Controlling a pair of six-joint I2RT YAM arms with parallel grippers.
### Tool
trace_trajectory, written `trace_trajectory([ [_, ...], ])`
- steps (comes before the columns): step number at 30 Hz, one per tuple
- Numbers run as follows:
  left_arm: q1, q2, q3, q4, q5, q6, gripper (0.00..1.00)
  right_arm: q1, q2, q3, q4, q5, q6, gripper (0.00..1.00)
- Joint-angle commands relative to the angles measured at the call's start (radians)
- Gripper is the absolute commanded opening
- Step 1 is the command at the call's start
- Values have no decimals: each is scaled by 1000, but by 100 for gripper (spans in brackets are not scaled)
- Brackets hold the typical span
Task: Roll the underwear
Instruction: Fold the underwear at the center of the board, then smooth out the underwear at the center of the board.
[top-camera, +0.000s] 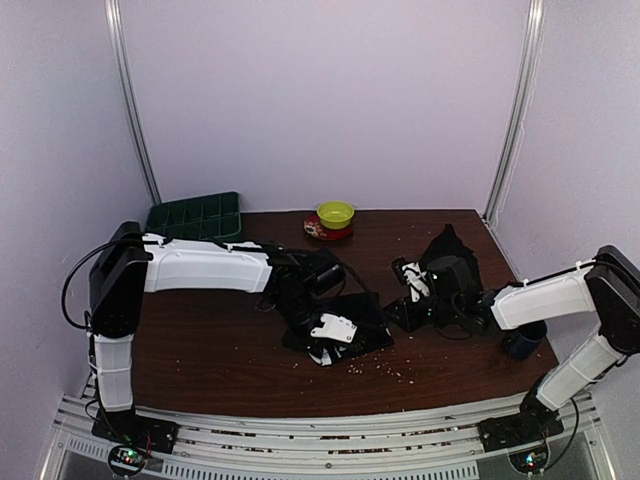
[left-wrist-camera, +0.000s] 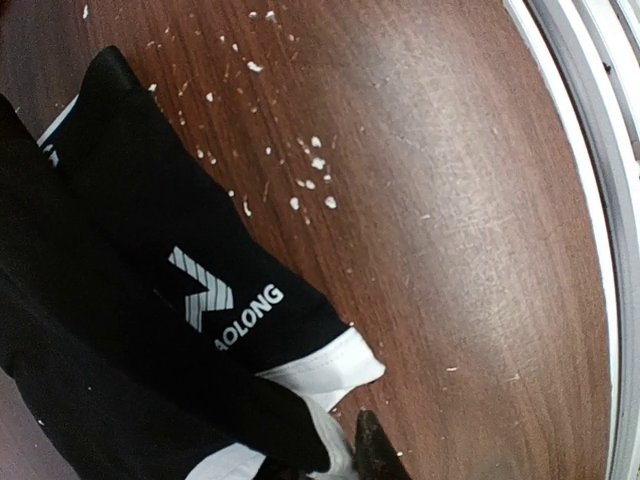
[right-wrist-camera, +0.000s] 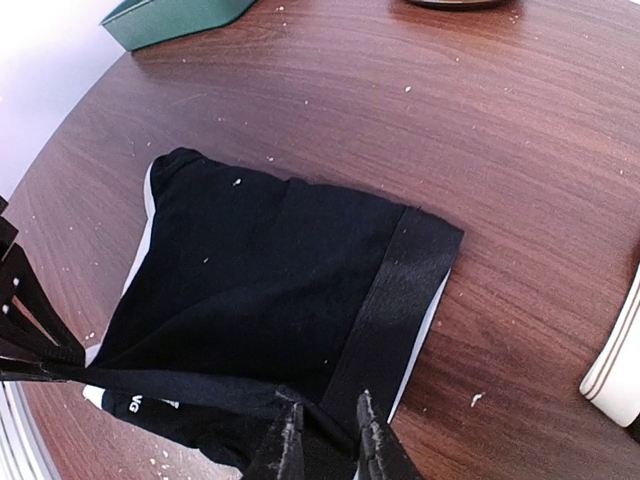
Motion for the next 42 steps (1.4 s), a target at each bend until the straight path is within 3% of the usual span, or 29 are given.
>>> trace_trajectory([
  [1,-4,8,20,-39,9,10,33,18,-18,-32,-15,43,7,20],
  [4,-4,7,20,-41,21,10,52,22,-25,-53,-18,53,13,22],
  [10,-4,-15,10,-51,27,26,69,52,-101,-81,-75,71,20,34],
  [17,42,-84,11,-19,40,30,95,62,-352,-96,-181,115,26,57],
  [21,115,-84,58,63,57,-42,98,61,-407,-85,-155,184,52,61],
  [24,176,-36,122,103,88,-111,85,59,-319,-28,-126,187,86,56],
  [27,210,40,197,102,97,-162,59,58,-163,49,-71,167,125,46],
  [31,234,114,255,122,72,-203,32,38,81,207,-44,103,154,32],
  [35,250,153,260,127,75,-211,22,8,299,357,-42,13,183,19],
  [42,280,162,154,199,7,-234,15,-15,447,403,-7,-10,232,15],
])
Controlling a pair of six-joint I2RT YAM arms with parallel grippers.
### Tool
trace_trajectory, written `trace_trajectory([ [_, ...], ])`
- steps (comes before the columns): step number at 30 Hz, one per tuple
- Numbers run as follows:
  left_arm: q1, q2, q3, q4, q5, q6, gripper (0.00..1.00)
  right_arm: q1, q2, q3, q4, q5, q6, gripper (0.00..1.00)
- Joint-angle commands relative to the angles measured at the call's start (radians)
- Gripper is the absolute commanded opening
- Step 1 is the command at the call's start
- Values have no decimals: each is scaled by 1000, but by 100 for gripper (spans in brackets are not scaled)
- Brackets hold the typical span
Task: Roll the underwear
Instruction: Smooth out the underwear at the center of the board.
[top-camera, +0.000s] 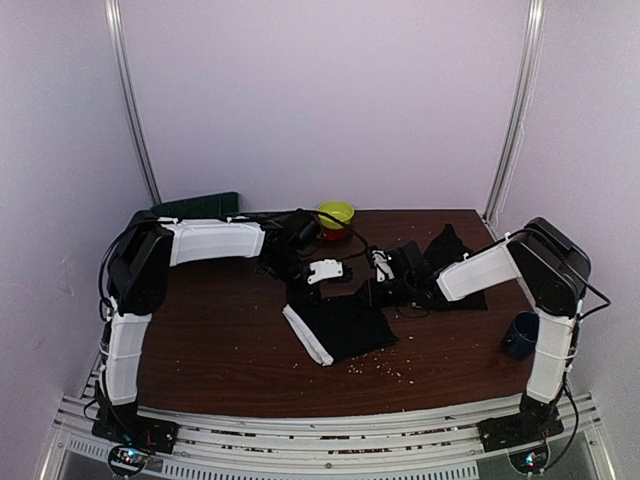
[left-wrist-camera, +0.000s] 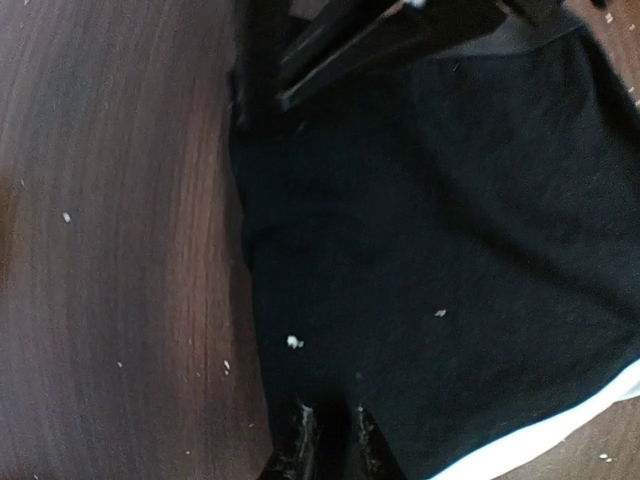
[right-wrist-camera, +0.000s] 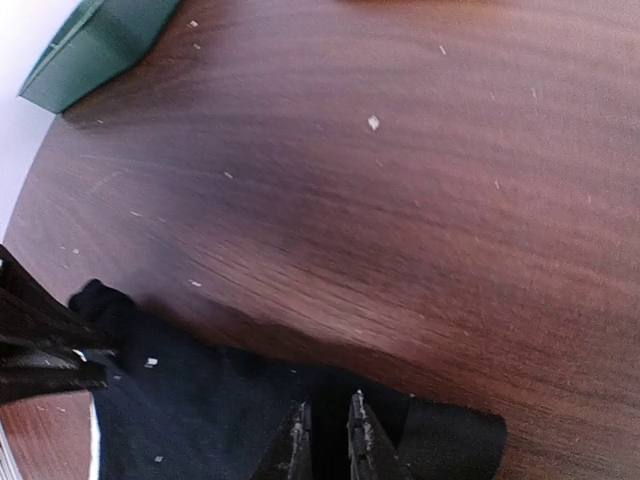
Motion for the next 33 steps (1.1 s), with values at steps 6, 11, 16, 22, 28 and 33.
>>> trace_trajectory([
  [6,60,27,-115,115,-106,-48,12,-35,62,-12,3,26,52,15],
  [11,68,39,-148,117,-159,-57,10,-48,72,-14,-44,84,57,14],
  [16,76,23,-144,119,-194,-66,9,-50,34,-18,-63,148,30,15],
  [22,77,-28,-62,100,-198,-43,49,-39,-91,-26,-6,8,-17,23],
  [28,76,-114,-20,83,-167,-4,84,-12,-251,-64,-23,-33,-37,33],
  [33,39,-169,-96,83,-78,21,80,7,-260,-124,7,-89,-3,31],
])
